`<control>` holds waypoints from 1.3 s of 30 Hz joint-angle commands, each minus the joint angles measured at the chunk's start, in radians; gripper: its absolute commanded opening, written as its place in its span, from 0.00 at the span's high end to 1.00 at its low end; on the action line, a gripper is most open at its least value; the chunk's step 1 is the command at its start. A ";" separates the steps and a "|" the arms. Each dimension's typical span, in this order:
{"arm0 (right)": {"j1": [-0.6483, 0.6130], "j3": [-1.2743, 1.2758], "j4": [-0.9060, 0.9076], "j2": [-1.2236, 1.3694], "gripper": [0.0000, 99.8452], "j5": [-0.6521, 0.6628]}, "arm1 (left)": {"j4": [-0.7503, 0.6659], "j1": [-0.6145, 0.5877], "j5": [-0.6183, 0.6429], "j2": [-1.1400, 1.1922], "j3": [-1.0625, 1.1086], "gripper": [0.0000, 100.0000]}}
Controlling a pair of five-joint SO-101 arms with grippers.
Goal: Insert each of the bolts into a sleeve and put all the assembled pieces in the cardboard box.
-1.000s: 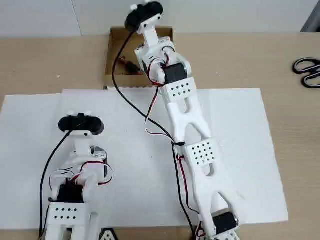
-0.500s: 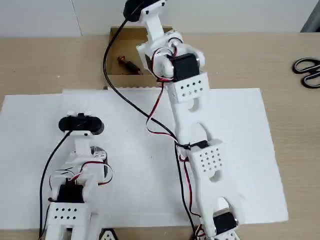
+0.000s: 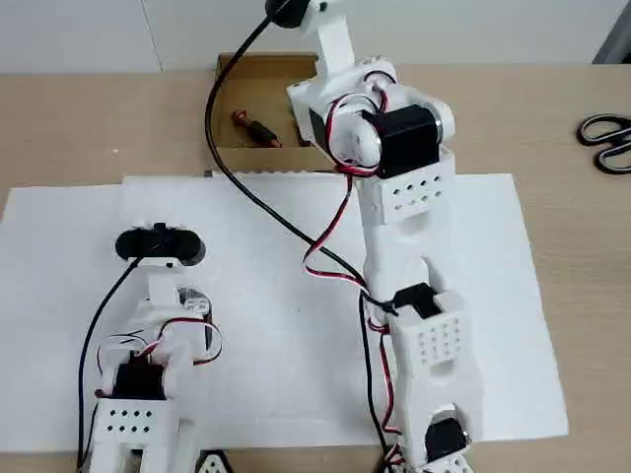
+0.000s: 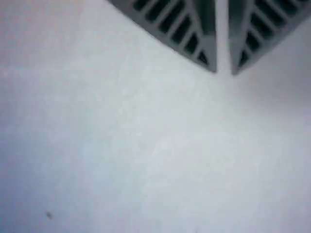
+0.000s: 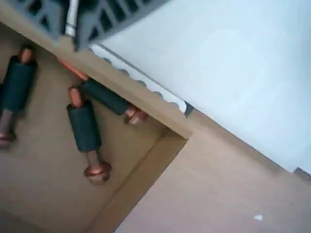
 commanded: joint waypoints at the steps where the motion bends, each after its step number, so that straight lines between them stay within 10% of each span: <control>1: 0.013 0.107 0.013 -0.177 1.00 -0.014 | -0.020 0.000 -0.006 -0.011 -0.004 0.99; 22: 0.183 1.534 -0.024 -1.067 1.00 -0.253 | -0.020 -0.008 0.000 -0.011 -0.004 0.99; 39: 0.229 2.765 -0.496 -1.972 1.00 -0.267 | -0.066 -0.006 -0.005 -0.011 0.002 0.99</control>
